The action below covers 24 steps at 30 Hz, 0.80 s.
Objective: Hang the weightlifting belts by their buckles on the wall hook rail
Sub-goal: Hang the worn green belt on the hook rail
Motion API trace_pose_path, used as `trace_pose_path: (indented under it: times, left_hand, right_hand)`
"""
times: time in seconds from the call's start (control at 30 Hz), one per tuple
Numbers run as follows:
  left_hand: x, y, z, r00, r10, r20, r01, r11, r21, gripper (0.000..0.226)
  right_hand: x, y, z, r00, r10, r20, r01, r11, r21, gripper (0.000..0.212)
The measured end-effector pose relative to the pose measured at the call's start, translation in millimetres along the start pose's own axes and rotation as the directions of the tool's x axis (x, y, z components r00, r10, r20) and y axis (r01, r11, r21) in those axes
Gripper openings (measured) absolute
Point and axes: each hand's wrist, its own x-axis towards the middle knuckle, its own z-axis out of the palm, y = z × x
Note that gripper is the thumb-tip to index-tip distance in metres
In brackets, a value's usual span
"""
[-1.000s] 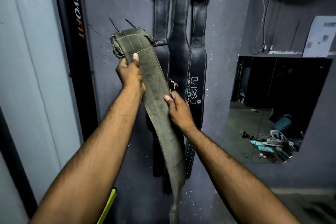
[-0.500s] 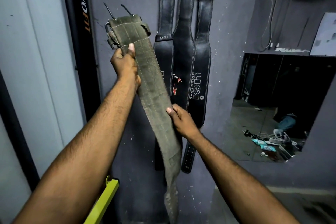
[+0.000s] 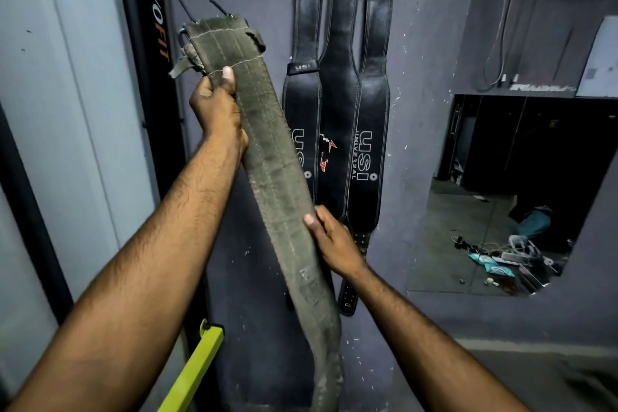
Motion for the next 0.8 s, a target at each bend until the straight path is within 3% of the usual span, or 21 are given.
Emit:
trace_pose_path:
  times: [0.17,0.3,0.37,0.5,0.67,0.8]
  left_hand:
    - [-4,3,0,1.0,0.013,0.017,-0.013,1.0,0.021,0.012]
    - [-10,8,0,0.996,-0.028,0.086,0.028,1.0,-0.002,0.011]
    - [-14,10,-1,0.988,-0.094,0.124,0.096,0.995,-0.014,0.01]
    - [-25,6,1,0.96,-0.196,0.2,0.195,0.98,0.029,0.014]
    - [-54,1,13,0.918,-0.252,0.305,0.222,0.966,0.131,0.017]
    - [-68,4,11,0.868,-0.241,0.433,0.104,0.943,0.317,0.016]
  right_hand:
    - [-12,18,4,0.998,0.017,0.064,-0.025,0.992,0.122,0.024]
    - [-35,53,13,0.95,0.146,0.277,-0.179,0.979,0.098,0.036]
    - [-38,57,13,0.926,0.199,0.322,-0.242,0.965,0.1,0.03]
    - [7,-9,-4,0.972,0.121,0.203,-0.176,0.944,0.279,0.024]
    - [95,-116,-47,0.989,-0.061,-0.136,0.118,0.876,0.467,0.022]
    - [118,-139,-59,0.977,-0.027,-0.214,0.165,0.732,0.661,0.016]
